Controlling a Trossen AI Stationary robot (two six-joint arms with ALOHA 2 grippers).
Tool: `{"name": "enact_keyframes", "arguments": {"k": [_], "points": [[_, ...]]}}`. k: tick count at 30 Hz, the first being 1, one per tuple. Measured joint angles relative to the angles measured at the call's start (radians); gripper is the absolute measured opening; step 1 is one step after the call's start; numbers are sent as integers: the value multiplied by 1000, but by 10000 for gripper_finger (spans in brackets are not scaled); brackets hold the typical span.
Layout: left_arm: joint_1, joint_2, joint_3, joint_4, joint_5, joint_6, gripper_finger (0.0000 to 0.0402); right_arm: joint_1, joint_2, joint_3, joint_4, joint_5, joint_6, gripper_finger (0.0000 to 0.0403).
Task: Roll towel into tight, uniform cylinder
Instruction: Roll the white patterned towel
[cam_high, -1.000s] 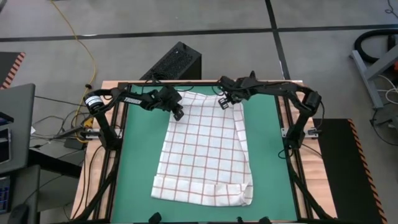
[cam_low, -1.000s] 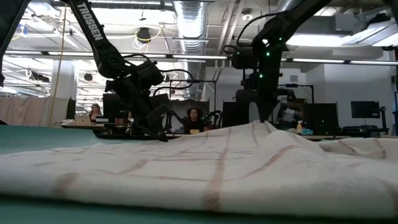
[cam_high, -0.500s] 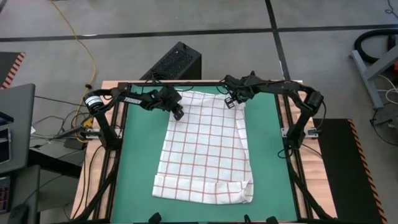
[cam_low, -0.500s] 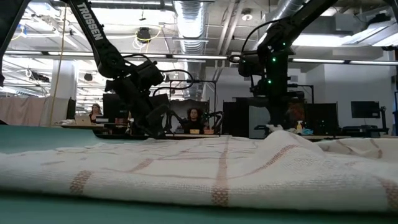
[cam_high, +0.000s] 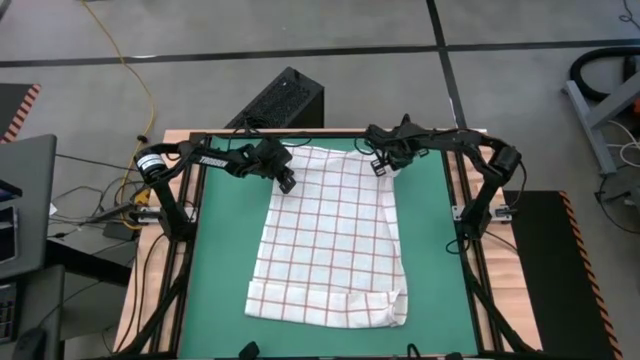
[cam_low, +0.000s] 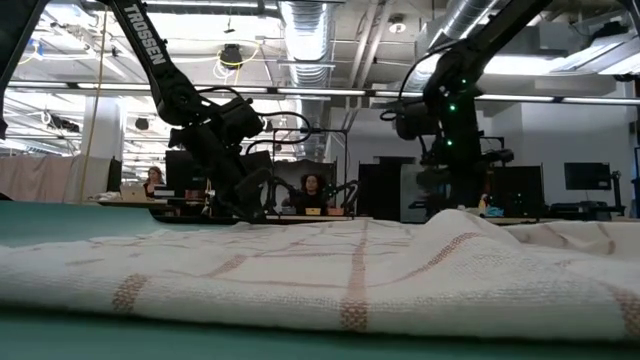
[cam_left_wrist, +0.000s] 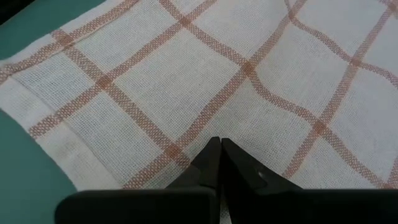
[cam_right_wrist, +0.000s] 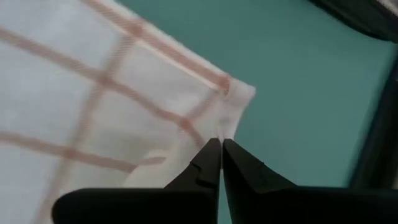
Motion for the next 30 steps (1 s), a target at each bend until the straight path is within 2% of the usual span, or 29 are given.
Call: {"name": "enact_keyframes", "arguments": {"k": [7, 14, 17, 21, 26, 28, 30], "points": [[0, 0, 0, 0, 0, -3, 0, -33, 0, 0, -107, 74, 68, 57], [2, -4, 0, 0, 38, -41, 0, -65, 0, 0, -154, 76, 118, 77], [2, -25, -4, -17, 95, -47, 0, -61, 0, 0, -151, 75, 98, 89], [1, -84, -8, -30, 216, -19, 0, -20, -40, -1, -86, 48, -7, 101], [0, -231, -4, -67, 431, 55, 0, 80, -188, -1, 17, -18, -194, 103], [-1, -307, -4, -134, 464, 84, 0, 122, -266, -1, 13, -21, -224, 103], [-2, -385, -4, -188, 448, 119, 0, 154, -340, -1, -13, -7, -218, 103]]}}
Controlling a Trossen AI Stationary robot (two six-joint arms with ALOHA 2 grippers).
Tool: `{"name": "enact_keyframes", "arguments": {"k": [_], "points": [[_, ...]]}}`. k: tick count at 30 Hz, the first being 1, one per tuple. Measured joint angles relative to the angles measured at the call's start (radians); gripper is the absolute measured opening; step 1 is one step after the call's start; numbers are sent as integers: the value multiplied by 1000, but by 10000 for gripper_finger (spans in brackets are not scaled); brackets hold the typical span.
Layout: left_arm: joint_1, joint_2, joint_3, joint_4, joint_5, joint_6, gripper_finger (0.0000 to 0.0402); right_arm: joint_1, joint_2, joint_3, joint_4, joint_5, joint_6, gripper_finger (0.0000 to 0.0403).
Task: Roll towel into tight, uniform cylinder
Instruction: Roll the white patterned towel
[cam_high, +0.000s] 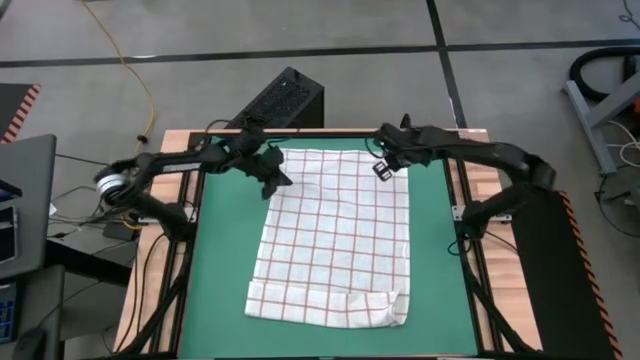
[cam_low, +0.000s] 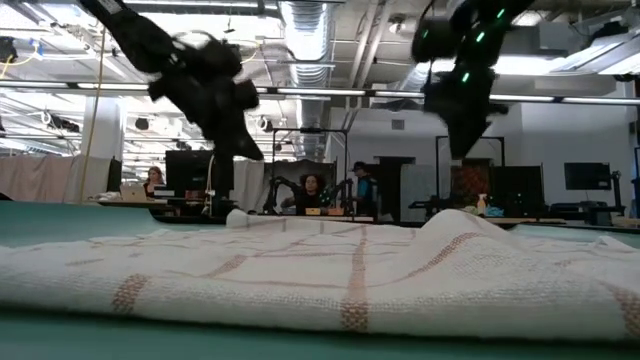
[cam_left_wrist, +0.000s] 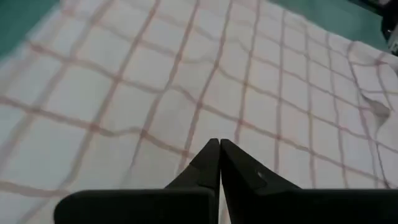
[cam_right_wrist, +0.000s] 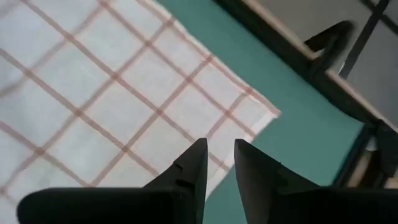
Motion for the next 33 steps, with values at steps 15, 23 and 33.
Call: {"name": "enact_keyframes", "arguments": {"k": [15, 23, 33], "points": [[-353, -172, -162, -111, -118, -201, 0, 231, -225, -110, 34, -85, 77, 102], [-712, -292, -188, -92, -316, -414, 0, 453, -304, -233, 45, -83, 344, 102], [-1020, -284, -188, -157, -479, -512, 46, 644, -274, -310, 83, -75, 502, 102]]}}
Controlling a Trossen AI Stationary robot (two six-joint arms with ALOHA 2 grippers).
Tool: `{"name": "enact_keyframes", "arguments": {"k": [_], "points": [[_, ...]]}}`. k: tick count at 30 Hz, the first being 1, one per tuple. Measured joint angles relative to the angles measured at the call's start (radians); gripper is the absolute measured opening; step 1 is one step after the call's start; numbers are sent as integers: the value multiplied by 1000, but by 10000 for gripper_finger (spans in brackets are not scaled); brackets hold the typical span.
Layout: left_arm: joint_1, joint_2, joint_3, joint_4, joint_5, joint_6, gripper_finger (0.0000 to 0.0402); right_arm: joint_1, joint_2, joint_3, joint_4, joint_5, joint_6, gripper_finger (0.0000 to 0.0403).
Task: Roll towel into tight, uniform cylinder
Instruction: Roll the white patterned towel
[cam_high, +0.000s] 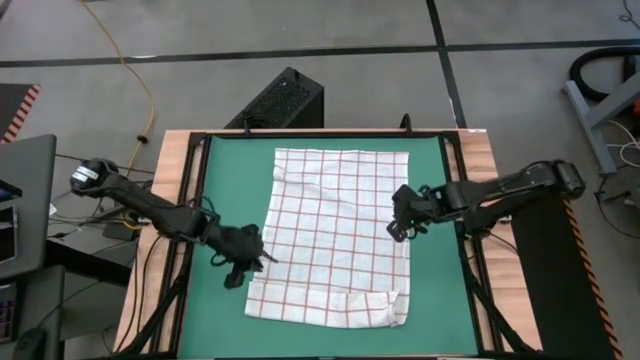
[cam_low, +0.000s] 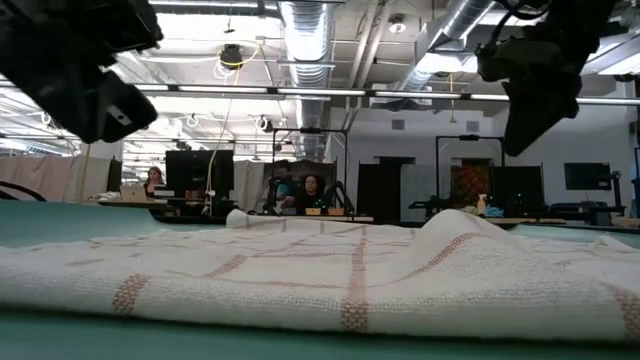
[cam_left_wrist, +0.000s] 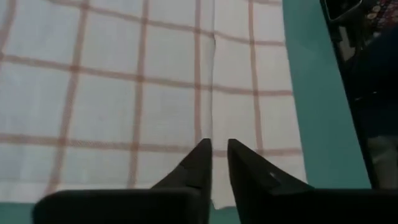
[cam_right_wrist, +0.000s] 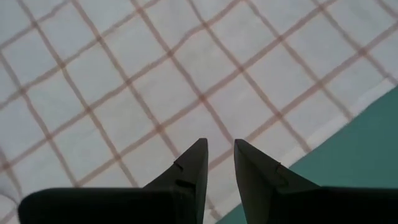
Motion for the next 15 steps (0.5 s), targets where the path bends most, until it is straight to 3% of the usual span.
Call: {"name": "enact_keyframes", "arguments": {"k": [9, 15], "points": [[-89, 1, 0, -23, -72, -93, 138, 54, 8, -24, 36, 6, 61, 102], [-129, 75, 1, -8, -97, -108, 155, 57, 8, -24, 36, 7, 62, 102]]}}
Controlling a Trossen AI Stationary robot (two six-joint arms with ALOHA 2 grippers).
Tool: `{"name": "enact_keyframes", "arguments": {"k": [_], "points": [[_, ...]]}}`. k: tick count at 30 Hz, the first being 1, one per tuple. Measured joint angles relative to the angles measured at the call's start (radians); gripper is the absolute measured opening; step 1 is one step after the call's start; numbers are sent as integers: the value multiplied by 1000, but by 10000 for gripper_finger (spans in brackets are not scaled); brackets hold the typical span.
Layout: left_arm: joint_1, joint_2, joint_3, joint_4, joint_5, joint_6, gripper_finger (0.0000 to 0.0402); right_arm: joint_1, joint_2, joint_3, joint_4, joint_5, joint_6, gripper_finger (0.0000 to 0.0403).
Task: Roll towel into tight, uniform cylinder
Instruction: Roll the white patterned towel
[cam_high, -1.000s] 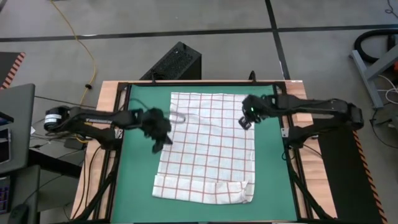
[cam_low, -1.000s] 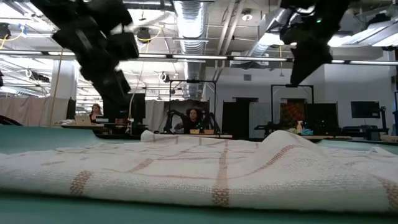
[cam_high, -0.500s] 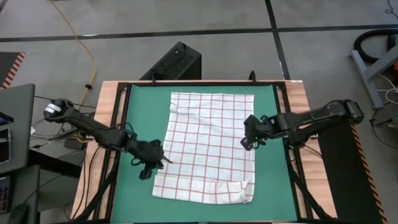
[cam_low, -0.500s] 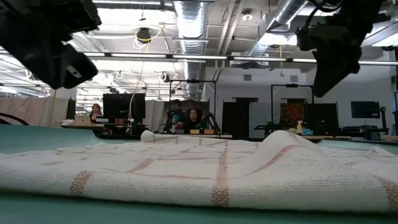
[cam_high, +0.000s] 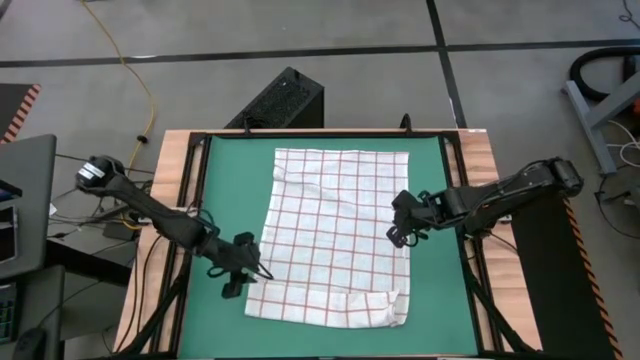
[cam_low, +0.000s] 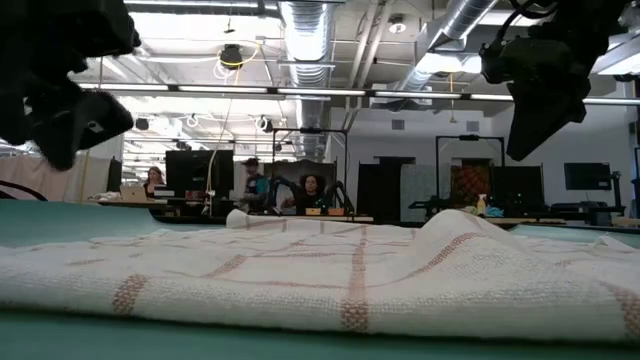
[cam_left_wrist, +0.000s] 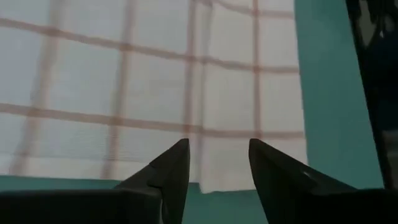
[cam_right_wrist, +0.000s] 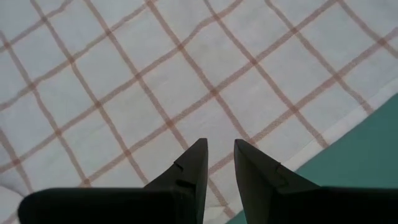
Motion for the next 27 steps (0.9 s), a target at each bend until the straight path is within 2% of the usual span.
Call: {"name": "enact_keyframes", "arguments": {"k": [12, 17, 27], "points": [[-12, 185, 0, 70, 59, 3, 153, 0, 0, 0, -1, -2, 25, 102], [-12, 247, 0, 104, 122, -4, 153, 0, 0, 0, -1, -3, 25, 102], [-11, 260, 2, 105, 216, -72, 145, 0, 0, 0, -1, -6, 23, 102]]}}
